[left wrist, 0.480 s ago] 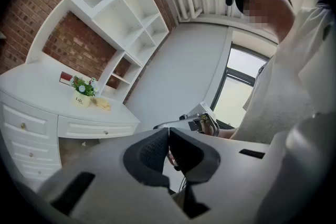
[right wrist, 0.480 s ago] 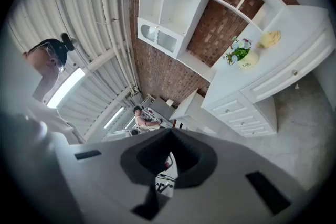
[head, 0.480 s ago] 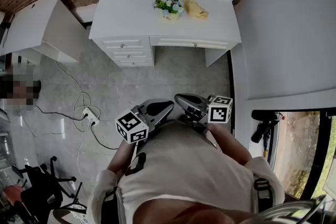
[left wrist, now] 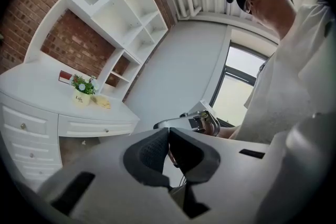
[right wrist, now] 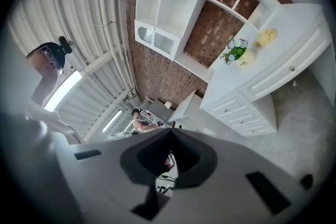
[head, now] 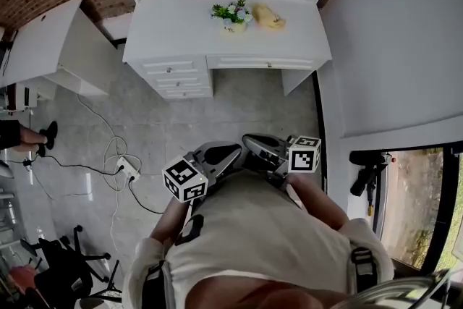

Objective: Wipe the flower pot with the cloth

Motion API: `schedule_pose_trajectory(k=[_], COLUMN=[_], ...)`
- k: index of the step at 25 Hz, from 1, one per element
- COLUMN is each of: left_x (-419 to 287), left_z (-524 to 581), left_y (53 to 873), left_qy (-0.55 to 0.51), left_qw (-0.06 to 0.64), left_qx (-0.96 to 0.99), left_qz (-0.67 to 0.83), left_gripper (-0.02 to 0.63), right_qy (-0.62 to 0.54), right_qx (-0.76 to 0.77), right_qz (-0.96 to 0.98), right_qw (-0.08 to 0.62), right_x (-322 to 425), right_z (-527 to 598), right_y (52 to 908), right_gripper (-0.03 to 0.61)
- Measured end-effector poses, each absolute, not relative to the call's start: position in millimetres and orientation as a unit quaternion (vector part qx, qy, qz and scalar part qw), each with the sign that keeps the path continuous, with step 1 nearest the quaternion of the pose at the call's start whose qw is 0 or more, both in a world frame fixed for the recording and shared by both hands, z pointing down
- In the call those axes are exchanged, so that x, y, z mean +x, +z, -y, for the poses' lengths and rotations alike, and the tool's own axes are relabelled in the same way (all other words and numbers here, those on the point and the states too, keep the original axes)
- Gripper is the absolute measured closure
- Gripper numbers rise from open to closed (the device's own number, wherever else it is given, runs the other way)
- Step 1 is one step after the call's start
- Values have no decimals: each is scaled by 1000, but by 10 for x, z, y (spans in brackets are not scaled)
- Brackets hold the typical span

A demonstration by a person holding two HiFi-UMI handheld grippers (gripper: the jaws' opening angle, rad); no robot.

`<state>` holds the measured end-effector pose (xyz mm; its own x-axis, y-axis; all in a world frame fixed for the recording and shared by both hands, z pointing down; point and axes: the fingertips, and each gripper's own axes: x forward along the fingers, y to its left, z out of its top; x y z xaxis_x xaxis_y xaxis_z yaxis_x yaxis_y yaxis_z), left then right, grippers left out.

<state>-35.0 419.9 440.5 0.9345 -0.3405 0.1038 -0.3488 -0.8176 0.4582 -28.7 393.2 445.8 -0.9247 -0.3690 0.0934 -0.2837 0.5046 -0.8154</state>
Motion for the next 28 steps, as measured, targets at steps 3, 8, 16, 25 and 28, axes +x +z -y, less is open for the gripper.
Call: schedule_pose_trajectory(k=[3,8,16,25,28], left_x=[-295,-160,334,900,1020], left_z=[-4146,-3970,-3592,-3264,-3194], left_y=[4409,4401,4322,4260,4282], left_qy=[12,28,59,73,78], left_qw=[244,237,212,218,225], left_qx=[953,953,961,959,957], left_qz=[180,187,165,164,164], left_gripper=[592,592,592,592,592], right_qy=[-466,-476,-453,-460,-476], right_qx=[-183,-165,-132,-98,-85], right_qz=[-864,-862,-879,-878,-870], right_qw=[52,61,70,95,100], right_x=[-236,-119,253,767,880], right_z=[-3886,-3708,-3315,-2957,-2891], right_y=[4450,4426,4326,4257,4294], right_gripper=[569,569,569,569,568])
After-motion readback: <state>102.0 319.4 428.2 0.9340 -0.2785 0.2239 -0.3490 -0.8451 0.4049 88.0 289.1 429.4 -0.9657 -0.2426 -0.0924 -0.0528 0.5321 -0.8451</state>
